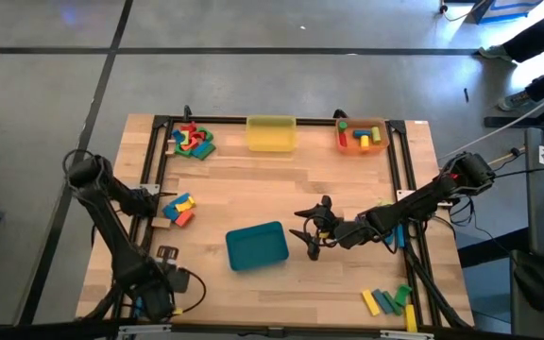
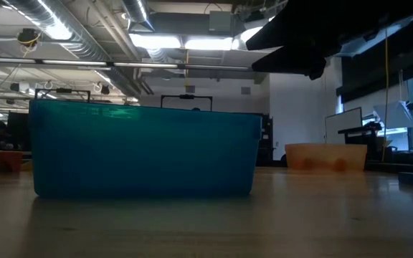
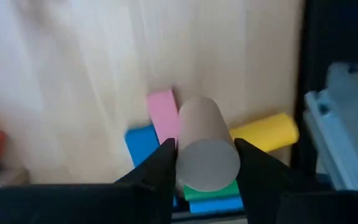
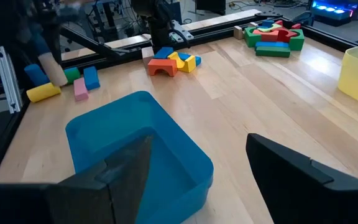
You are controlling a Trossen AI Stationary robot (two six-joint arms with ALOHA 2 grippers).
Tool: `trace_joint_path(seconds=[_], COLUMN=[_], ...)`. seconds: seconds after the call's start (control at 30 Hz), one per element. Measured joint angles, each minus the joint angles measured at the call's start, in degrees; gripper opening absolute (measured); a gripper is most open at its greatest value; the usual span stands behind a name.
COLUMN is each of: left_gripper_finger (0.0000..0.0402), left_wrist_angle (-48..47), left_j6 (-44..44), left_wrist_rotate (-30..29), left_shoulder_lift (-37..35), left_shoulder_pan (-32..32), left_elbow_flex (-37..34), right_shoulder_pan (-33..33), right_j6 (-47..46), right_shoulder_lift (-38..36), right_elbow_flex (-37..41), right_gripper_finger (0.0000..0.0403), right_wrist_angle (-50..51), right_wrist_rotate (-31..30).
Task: Sort blocks by size
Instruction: Put the brown cylindrical block into the orange bin
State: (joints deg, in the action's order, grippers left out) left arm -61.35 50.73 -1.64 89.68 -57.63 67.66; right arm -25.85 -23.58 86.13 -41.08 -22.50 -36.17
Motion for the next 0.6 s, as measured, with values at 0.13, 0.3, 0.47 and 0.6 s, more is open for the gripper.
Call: trace_joint_path(seconds=[0.13,0.3,0.47,0.6], left_gripper_finger=[0.0117,0.0117,0.0117,0.0117], left_wrist_angle=[-1.07,-2.10,0.17,5.57], left_j6=[-4.58,-12.03,-21.79,-29.13], left_wrist_rotate=[-6.32,-19.63,-34.46,-39.27], left_shoulder_lift=[-4.60,-10.93,-15.84,-19.12], left_shoulder_pan=[1.83,4.70,7.29,9.72], left_elbow_flex=[0.06,0.06,0.06,-1.55], right_shoulder_pan=[0.00,0.00,0.50,0.77], right_j6=[-0.05,-0.15,0.76,1.12], right_shoulder_lift=[0.00,0.00,0.00,0.00], right_elbow_flex=[0.00,0.00,0.00,0.00], right_gripper_finger=[0.0266,0.0266,0.0266,0.0266], right_wrist_angle=[-0.03,-0.45,-0.51,-0.55], right_wrist_rotate=[-1.35,-1.78,-1.80,-1.91])
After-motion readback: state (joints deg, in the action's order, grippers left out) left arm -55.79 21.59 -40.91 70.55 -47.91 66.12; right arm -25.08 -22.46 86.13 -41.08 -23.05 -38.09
